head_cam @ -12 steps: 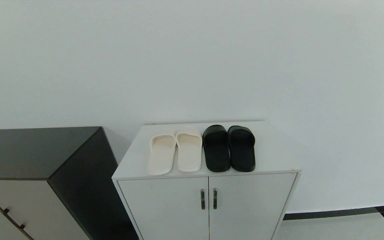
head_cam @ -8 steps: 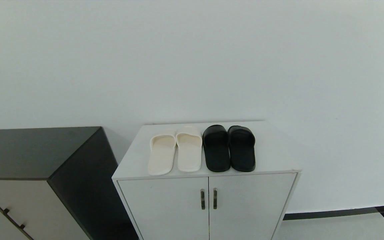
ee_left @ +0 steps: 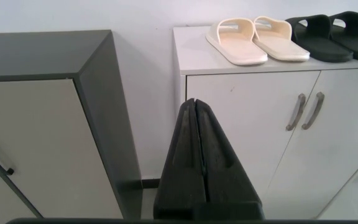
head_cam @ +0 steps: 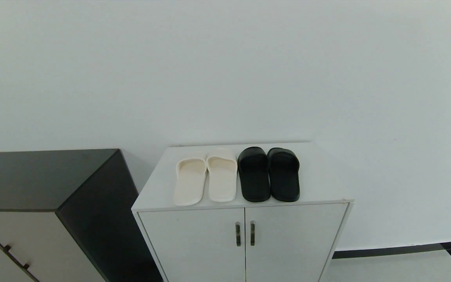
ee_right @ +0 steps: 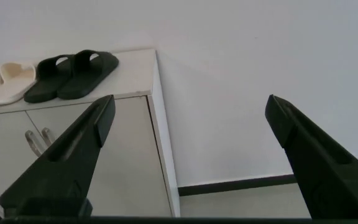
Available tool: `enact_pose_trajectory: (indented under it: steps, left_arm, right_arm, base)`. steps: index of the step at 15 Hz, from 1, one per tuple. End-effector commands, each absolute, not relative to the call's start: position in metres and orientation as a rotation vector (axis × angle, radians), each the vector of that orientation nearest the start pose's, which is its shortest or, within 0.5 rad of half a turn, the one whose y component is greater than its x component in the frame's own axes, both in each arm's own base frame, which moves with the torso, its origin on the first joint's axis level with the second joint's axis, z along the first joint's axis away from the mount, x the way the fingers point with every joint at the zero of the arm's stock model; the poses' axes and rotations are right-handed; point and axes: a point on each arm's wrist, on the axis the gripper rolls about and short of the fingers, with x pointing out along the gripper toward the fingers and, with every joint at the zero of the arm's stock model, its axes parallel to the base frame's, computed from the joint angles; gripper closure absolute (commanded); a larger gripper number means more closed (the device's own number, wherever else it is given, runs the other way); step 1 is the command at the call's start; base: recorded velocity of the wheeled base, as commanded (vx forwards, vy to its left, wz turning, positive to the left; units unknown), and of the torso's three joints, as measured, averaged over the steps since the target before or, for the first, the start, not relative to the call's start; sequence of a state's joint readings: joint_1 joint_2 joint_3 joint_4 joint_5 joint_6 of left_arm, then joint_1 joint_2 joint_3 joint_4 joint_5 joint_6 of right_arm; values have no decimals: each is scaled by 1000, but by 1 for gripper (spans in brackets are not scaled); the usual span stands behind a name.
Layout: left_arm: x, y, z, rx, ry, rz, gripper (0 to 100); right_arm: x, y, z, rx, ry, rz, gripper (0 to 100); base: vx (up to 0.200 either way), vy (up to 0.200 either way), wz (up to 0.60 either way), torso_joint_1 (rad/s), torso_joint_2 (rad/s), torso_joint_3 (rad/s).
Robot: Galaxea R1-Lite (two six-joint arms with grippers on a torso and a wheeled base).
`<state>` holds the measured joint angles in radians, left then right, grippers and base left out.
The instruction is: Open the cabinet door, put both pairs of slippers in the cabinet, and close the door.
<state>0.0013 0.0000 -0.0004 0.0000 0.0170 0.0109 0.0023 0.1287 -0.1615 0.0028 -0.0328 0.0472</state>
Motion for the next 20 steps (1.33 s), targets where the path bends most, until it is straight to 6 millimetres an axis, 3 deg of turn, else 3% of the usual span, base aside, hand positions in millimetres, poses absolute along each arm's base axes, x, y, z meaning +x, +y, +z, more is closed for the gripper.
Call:
enact_pose_trajectory:
  steps: [1, 2, 3, 6, 8, 10, 11, 15, 20]
  left_arm:
    - [-23, 0, 75, 9, 0, 18, 100]
    - [-23, 0, 75, 8, 0, 18, 100]
    - [-23, 0, 76, 9, 2, 15, 100]
    - [-23, 0, 75, 9, 0, 15, 100]
    - [-23, 0, 76, 9, 2, 15, 100]
    - [-23, 0, 76, 8, 2, 15, 100]
    - [-23, 0, 76, 8, 2, 14, 100]
    - [-23, 0, 76, 8, -1, 14, 100]
    - [-23, 0, 76, 6, 0, 14, 100]
  right_arm:
    - [34, 2, 134, 46, 246, 69, 0]
    - [44, 3, 135, 78, 257, 77, 0]
    - [70, 8, 141, 104, 267, 119, 0]
    - [105, 27, 152, 74, 276, 173, 0]
    - [129, 75, 169, 105, 275, 182, 0]
    - [145, 109, 180, 115, 269, 190, 0]
    - [149, 117, 182, 111, 270, 200, 0]
    - [194, 161, 184, 88, 286, 167, 0]
    - [236, 214, 167, 67, 274, 138, 0]
  base:
    - [0, 0, 0, 0, 0, 0]
    - [0, 0, 0, 0, 0, 0]
    - [0, 0, 0, 0, 0, 0]
    - [0, 0, 0, 0, 0, 0]
    - [0, 0, 0, 0, 0, 0]
    - [0, 0, 0, 0, 0, 0]
    - [0, 0, 0, 0, 0, 0]
    - [0, 0, 0, 0, 0, 0]
    - [0, 0, 0, 0, 0, 0]
